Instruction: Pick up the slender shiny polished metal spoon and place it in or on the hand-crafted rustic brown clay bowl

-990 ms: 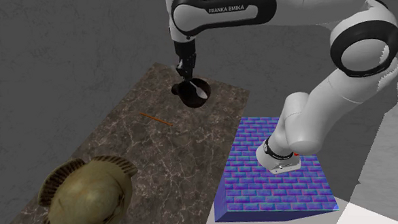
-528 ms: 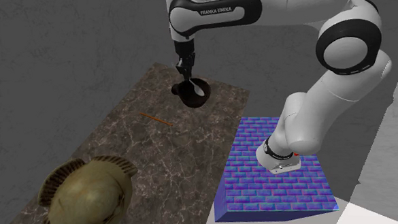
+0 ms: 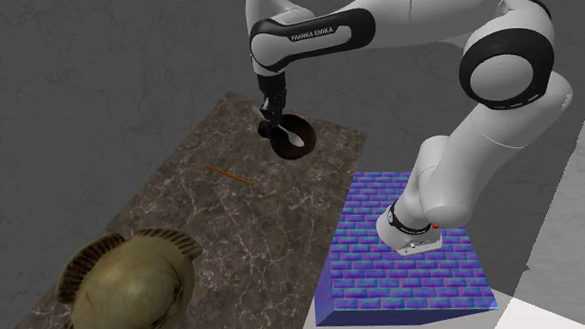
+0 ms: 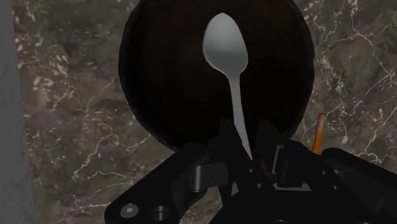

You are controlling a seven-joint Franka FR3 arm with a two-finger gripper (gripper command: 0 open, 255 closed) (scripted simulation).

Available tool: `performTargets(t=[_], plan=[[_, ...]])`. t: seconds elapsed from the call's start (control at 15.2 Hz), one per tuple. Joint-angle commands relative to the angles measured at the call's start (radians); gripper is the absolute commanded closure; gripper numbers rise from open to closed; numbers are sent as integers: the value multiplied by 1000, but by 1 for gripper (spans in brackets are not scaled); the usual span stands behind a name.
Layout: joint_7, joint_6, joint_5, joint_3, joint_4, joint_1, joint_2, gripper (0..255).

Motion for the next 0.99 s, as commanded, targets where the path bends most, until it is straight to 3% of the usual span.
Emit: performTargets(t=[0.0,0.59,0.66,0.92], plan=[[-6,26,3,-1,-17,0,10,255],[-9,43,5,-1,-29,-1,15,255],[-9,43,5,-1,-29,-1,15,0],[-9,43,5,-1,-29,-1,15,0]])
